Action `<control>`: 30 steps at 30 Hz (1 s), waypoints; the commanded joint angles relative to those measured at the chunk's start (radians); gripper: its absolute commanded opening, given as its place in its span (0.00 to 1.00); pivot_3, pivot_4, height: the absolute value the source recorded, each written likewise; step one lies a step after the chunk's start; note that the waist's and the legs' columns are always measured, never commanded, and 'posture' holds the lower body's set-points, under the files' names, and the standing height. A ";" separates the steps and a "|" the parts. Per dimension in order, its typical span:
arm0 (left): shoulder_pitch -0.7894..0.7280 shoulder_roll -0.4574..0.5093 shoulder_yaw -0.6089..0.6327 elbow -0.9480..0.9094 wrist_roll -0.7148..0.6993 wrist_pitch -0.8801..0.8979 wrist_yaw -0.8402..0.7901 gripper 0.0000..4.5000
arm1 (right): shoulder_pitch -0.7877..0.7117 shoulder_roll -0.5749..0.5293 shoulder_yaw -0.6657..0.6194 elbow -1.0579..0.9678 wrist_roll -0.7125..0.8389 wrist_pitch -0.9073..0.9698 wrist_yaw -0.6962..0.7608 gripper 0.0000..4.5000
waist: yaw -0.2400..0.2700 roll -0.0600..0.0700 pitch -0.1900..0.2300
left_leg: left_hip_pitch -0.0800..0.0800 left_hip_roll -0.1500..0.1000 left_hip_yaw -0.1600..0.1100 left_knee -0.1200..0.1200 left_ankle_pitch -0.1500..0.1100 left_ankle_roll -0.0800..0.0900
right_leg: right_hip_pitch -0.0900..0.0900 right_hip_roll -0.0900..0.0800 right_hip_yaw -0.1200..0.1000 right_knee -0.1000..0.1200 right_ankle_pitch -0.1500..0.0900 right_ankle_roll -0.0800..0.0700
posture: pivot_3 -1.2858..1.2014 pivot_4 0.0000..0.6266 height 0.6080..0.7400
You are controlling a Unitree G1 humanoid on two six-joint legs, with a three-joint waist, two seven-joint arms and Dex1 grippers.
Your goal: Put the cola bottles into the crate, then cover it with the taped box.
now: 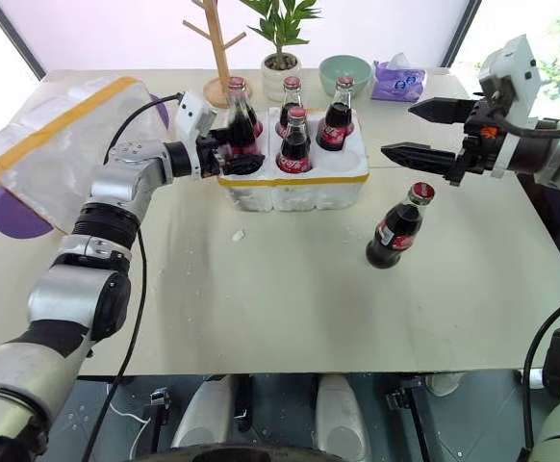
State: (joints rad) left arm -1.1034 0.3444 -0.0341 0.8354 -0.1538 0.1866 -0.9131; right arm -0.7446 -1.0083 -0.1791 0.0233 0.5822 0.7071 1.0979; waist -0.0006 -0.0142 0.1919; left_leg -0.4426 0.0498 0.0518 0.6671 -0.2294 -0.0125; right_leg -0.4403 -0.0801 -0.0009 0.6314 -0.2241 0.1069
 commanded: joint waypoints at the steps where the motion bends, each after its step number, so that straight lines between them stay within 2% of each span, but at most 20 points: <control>1: 0.017 0.000 0.011 -0.041 -0.005 -0.007 -0.005 1.00 | 0.002 -0.003 -0.019 -0.027 0.001 -0.019 0.002 1.00 | 0.005 0.000 0.000 | 0.000 0.000 0.000 0.000 0.000 0.000 | 0.000 0.000 0.000 0.000 0.000 0.000 | 0.52 0.24 1.00; 5: 0.025 0.020 0.060 -0.144 -0.072 0.059 -0.041 1.00 | -0.002 -0.016 -0.039 -0.019 -0.003 -0.023 0.000 1.00 | 0.007 0.000 0.000 | 0.000 0.000 0.000 0.000 0.000 0.000 | 0.000 0.000 0.000 0.000 0.000 0.000 | 0.52 0.24 1.00; 7: 0.024 0.047 0.101 -0.238 -0.151 0.144 -0.091 1.00 | -0.008 -0.041 -0.067 -0.004 -0.007 -0.028 0.003 1.00 | 0.008 0.000 0.000 | 0.000 0.000 0.000 0.000 0.000 0.000 | 0.000 0.000 0.000 0.000 0.000 0.000 | 0.52 0.24 1.00; 12: 0.005 0.171 0.216 -0.516 -0.416 0.487 -0.189 1.00 | 0.047 -0.167 -0.231 0.044 0.013 0.018 0.013 1.00 | 0.012 0.000 0.001 | -0.002 0.000 0.000 -0.001 0.000 0.000 | -0.002 0.000 0.000 0.000 0.000 0.000 | 0.52 0.24 1.00; 17: 0.130 0.284 0.187 -0.792 -0.568 0.666 -0.301 1.00 | 0.335 -0.188 -0.504 -0.071 0.017 0.124 0.026 1.00 | 0.014 0.000 0.000 | 0.004 0.000 -0.001 -0.001 0.000 0.000 | 0.006 -0.001 -0.001 -0.002 -0.001 0.001 | 0.52 0.24 1.00; 20: 0.243 0.326 0.112 -0.922 -0.555 0.660 -0.336 1.00 | 0.542 -0.104 -0.669 -0.216 0.014 0.174 -0.002 1.00 | 0.012 0.000 -0.001 | 0.012 0.000 0.000 -0.001 0.000 0.000 | 0.013 -0.001 0.000 -0.002 -0.001 0.000 | 0.52 0.24 1.00; 23: 0.309 0.319 0.047 -0.971 -0.517 0.623 -0.317 1.00 | 0.725 0.051 -0.769 -0.411 0.055 0.199 -0.054 1.00 | 0.012 -0.001 -0.001 | 0.016 0.000 -0.001 -0.002 0.000 0.000 | 0.016 0.000 0.000 -0.002 -0.003 -0.003 | 0.52 0.24 1.00; 27: 0.341 0.284 -0.002 -0.989 -0.493 0.591 -0.286 1.00 | 0.862 0.253 -0.769 -0.629 0.146 0.201 -0.155 1.00 | 0.008 0.000 -0.001 | 0.017 0.000 -0.001 -0.001 0.000 0.000 | 0.016 0.000 0.001 -0.001 -0.003 -0.003 | 0.52 0.24 1.00; 30: 0.341 0.256 -0.027 -0.978 -0.470 0.566 -0.266 1.00 | 0.879 0.363 -0.687 -0.713 0.181 0.184 -0.264 1.00 | 0.002 0.000 -0.001 | 0.017 0.000 -0.001 -0.001 0.000 0.000 | 0.016 0.000 0.001 -0.001 -0.003 -0.003 | 0.52 0.24 1.00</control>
State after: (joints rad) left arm -0.7562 0.6036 -0.0616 -0.1212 -0.6346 0.7825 -1.1900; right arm 0.1373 -0.6627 -0.8857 -0.6346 0.7333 0.9097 0.8890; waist 0.0016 -0.0141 0.1908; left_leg -0.4258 0.0499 0.0507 0.6659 -0.2298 -0.0129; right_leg -0.4244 -0.0799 0.0004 0.6301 -0.2275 0.1034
